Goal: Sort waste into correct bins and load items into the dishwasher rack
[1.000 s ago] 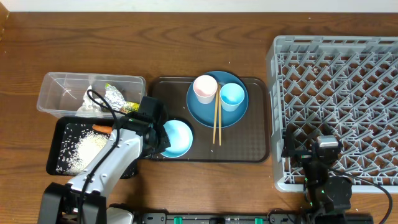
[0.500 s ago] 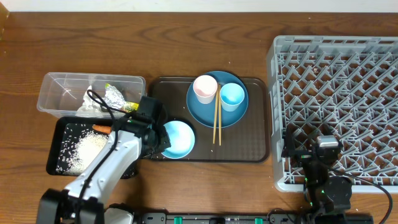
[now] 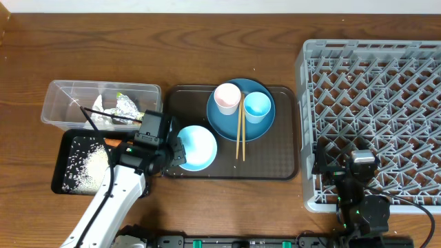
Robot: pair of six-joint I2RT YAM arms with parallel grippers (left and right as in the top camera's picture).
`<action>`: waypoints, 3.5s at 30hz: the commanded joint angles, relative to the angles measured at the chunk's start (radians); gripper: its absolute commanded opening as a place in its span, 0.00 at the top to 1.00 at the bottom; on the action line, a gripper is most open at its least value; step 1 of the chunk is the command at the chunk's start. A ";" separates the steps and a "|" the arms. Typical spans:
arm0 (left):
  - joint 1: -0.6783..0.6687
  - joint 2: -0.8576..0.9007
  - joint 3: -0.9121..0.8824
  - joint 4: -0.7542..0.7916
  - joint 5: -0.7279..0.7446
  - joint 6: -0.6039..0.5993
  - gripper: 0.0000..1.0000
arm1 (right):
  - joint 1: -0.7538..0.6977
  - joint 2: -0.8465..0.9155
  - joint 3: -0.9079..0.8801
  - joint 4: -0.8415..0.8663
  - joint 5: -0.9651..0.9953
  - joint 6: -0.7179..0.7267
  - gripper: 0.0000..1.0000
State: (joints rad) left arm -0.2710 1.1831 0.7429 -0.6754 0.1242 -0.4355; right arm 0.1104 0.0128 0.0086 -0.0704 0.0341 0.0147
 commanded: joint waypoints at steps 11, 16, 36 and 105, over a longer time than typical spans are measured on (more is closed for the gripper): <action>-0.003 -0.007 -0.006 0.023 -0.001 0.024 0.94 | -0.008 0.000 -0.003 -0.001 0.003 0.007 0.01; -0.003 -0.013 -0.006 0.027 0.005 0.024 0.94 | -0.008 0.000 -0.003 -0.001 -0.016 0.007 0.01; -0.003 -0.209 -0.006 -0.023 0.069 0.024 0.94 | -0.006 0.030 0.245 -0.172 -0.174 0.406 0.01; -0.003 -0.209 -0.006 -0.030 0.040 0.024 0.94 | 0.834 1.695 1.397 -0.782 0.063 0.508 0.85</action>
State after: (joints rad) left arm -0.2714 0.9798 0.7368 -0.7059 0.1764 -0.4179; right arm 0.9306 1.7020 1.4090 -0.8543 0.0666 0.5247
